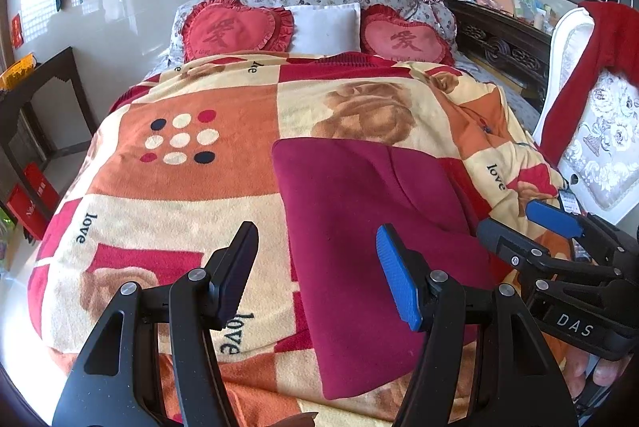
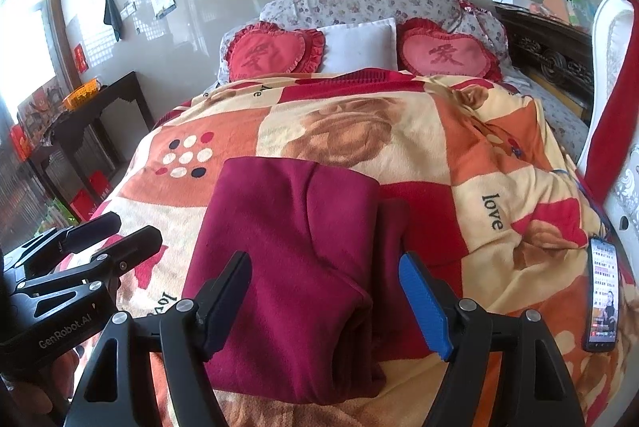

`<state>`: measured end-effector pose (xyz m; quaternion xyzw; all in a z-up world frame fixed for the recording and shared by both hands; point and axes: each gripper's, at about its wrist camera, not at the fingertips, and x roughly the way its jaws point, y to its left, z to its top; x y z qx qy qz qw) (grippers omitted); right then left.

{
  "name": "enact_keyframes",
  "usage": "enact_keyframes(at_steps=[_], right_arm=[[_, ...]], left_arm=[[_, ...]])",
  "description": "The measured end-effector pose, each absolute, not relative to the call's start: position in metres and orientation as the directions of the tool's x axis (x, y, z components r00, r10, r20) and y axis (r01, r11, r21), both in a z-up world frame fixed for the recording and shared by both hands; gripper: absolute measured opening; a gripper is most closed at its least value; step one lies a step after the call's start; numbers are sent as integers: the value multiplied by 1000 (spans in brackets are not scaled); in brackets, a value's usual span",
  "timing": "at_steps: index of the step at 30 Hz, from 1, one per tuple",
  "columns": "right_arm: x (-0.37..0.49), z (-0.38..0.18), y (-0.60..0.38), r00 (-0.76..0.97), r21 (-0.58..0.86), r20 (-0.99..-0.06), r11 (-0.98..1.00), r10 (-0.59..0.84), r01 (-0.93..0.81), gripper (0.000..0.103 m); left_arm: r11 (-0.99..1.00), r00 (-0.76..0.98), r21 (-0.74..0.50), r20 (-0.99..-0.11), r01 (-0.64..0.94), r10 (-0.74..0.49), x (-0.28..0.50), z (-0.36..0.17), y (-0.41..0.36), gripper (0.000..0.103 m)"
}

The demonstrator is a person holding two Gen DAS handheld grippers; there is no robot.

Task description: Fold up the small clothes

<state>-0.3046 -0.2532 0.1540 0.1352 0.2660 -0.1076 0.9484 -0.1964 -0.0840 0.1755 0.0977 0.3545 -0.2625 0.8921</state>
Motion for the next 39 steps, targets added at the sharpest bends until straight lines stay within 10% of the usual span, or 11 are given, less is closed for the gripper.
enact_keyframes(at_steps=[39], right_arm=[[-285, 140, -245, 805, 202, -583, 940, -110, 275, 75]], left_arm=[[860, 597, -36, -705, 509, -383, -190, 160, -85, 62]])
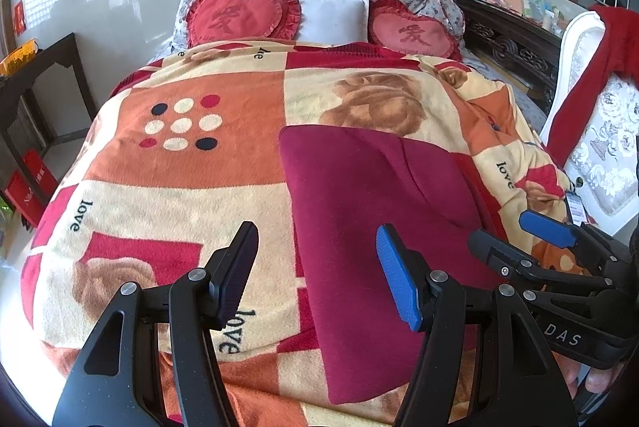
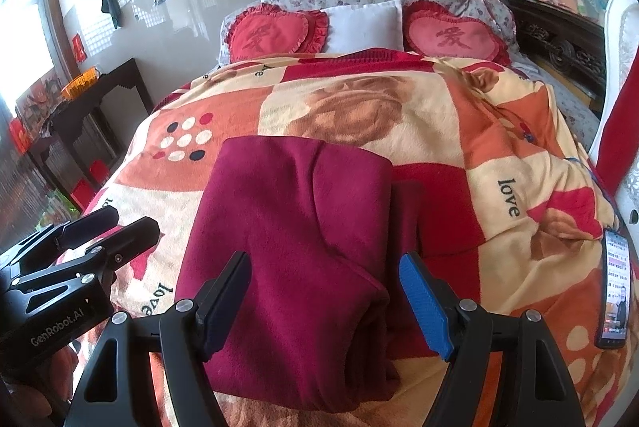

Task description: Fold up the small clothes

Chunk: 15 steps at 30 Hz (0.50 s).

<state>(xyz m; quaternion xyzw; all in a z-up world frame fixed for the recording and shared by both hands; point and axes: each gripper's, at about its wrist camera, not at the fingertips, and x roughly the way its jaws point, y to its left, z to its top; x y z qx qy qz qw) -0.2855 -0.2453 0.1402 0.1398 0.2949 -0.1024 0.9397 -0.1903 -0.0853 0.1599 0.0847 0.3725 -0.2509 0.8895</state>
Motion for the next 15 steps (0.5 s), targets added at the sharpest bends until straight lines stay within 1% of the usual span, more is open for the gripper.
enact_keyframes(at_steps=[10, 15], right_arm=[[-278, 136, -245, 795, 203, -598, 940, -104, 276, 75], [-274, 132, -247, 787, 207, -609, 938, -99, 279, 75]], left_arm=[[867, 589, -63, -709, 495, -387, -181, 156, -81, 62], [872, 603, -64, -698, 485, -386, -177, 156, -77, 62]])
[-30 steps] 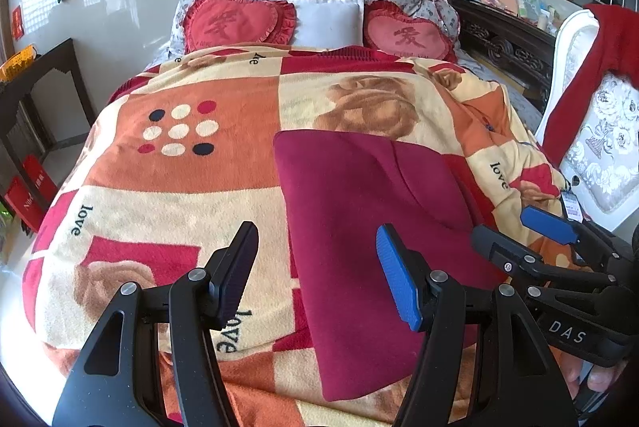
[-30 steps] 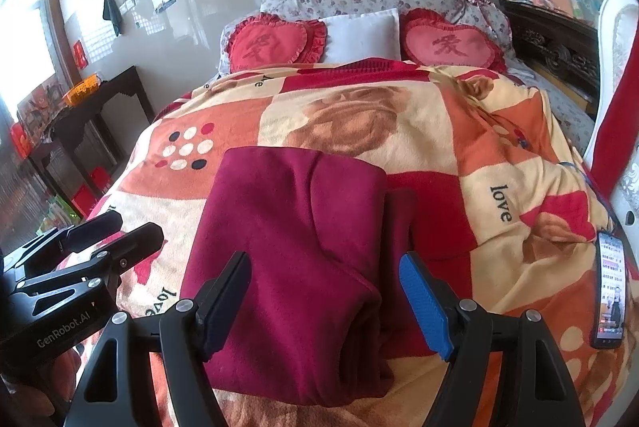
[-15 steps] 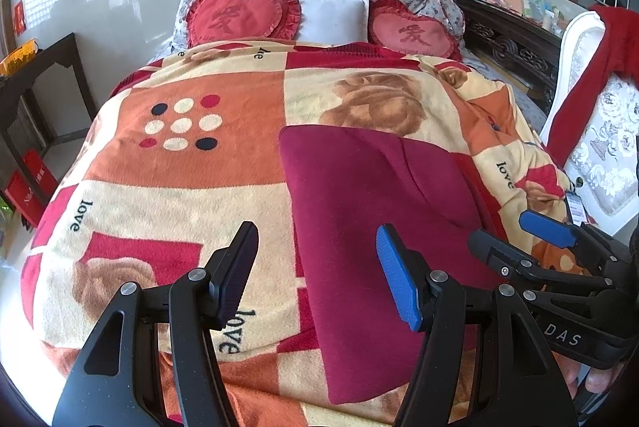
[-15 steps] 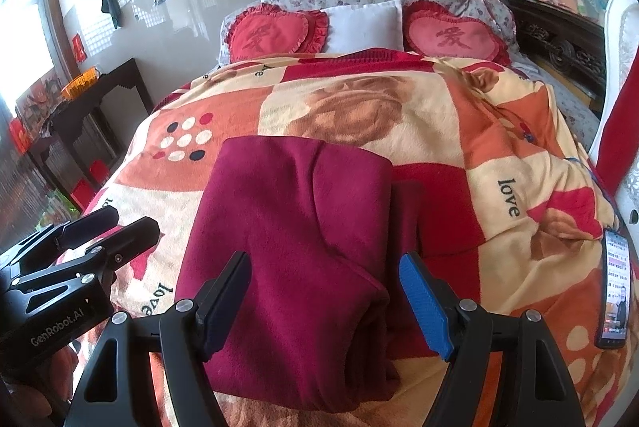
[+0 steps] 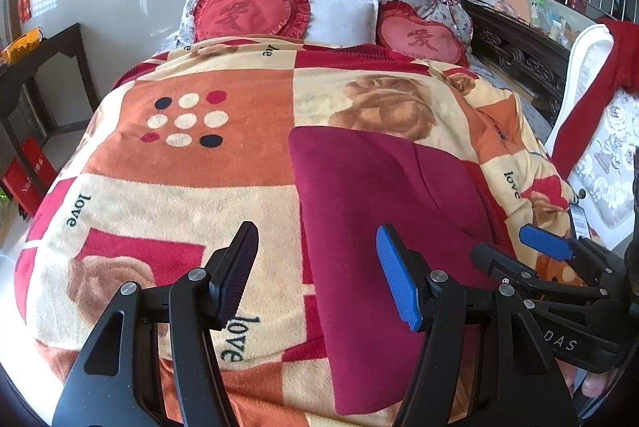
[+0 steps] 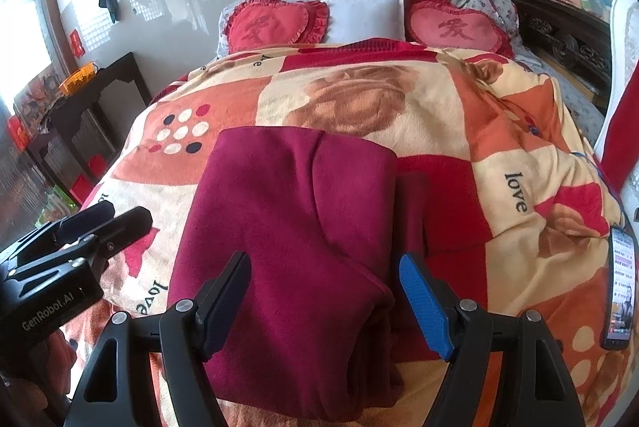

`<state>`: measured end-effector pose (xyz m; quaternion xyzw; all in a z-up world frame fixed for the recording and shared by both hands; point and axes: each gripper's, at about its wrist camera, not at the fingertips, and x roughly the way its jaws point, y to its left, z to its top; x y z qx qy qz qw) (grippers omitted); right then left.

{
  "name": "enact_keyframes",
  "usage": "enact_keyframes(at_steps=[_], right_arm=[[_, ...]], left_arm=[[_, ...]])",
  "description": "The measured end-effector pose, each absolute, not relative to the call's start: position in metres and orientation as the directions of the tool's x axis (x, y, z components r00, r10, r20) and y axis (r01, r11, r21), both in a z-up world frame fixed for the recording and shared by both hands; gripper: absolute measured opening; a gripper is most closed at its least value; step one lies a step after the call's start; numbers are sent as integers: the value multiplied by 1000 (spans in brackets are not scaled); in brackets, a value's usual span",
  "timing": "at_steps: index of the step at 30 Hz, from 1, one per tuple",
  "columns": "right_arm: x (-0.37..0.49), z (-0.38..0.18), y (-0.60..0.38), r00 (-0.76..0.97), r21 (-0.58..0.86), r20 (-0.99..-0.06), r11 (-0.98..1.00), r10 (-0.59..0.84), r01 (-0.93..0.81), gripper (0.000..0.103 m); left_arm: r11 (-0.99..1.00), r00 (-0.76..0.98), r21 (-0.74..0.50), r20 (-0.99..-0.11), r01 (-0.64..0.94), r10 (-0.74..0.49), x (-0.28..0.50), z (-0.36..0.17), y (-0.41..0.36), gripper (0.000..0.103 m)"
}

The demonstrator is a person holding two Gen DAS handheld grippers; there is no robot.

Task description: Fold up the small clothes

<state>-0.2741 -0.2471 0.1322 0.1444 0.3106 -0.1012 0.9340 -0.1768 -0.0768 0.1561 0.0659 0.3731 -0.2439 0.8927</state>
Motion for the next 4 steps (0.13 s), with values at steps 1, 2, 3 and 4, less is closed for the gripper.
enact_keyframes(at_steps=[1, 2, 3, 4], right_arm=[[-273, 131, -248, 785, 207, -611, 938, -98, 278, 75], [-272, 131, -248, 784, 207, -613, 938, -97, 278, 75], [-272, 131, -248, 784, 208, -613, 938, -97, 279, 75], [-271, 130, -249, 783, 208, -614, 938, -96, 279, 75]], left_arm=[[873, 607, -63, -694, 483, -386, -176, 156, -76, 62], [875, 610, -62, -693, 481, -384, -175, 156, -76, 62], [876, 609, -62, -695, 479, -382, -174, 155, -76, 62], [877, 607, -64, -698, 477, -381, -172, 155, -75, 62]])
